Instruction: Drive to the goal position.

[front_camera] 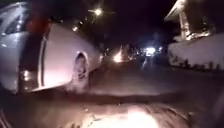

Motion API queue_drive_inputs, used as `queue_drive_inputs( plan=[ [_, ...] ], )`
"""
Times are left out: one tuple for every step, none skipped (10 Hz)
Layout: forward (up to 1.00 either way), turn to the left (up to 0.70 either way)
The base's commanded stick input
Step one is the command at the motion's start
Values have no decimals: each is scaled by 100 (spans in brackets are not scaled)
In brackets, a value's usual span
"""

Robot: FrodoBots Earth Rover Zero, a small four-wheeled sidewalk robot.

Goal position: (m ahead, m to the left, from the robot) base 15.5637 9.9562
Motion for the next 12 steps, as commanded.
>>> queue_drive_inputs(
  plan=[
    [0,0],
    [0,0],
    [0,0],
    [0,0],
    [0,0],
    [0,0],
    [0,-45],
    [0,-45],
    [0,-45],
    [0,-45],
    [0,0],
    [0,0]
  ],
)
